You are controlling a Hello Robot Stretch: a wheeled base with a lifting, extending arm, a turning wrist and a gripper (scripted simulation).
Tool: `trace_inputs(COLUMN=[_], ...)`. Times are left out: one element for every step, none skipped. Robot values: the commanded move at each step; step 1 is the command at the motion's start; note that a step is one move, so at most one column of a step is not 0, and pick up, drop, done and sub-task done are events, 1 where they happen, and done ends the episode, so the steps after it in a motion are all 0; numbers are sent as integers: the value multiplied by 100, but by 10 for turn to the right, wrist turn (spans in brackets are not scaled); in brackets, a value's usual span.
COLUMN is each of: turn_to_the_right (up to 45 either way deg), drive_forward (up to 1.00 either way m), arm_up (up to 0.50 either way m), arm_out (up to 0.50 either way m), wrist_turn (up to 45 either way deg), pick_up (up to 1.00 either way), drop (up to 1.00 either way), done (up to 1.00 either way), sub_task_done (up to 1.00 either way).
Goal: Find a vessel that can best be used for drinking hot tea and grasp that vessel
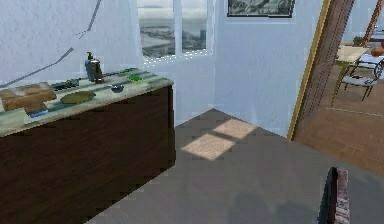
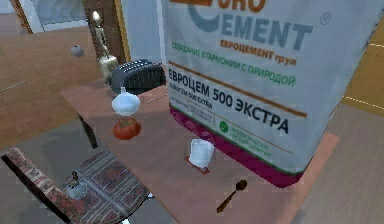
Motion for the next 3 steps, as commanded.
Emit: trace_inputs(turn_to_the_right=[0, 0, 0], drive_forward=[0, 0, 0], arm_up=[26, 0, 0], arm_out=[0, 36, 0], wrist_turn=[0, 0, 450], pick_up=[0, 0, 0], drop=[0, 0, 0], done=[0, 0, 0], sub_task_done=[0, 0, 0])
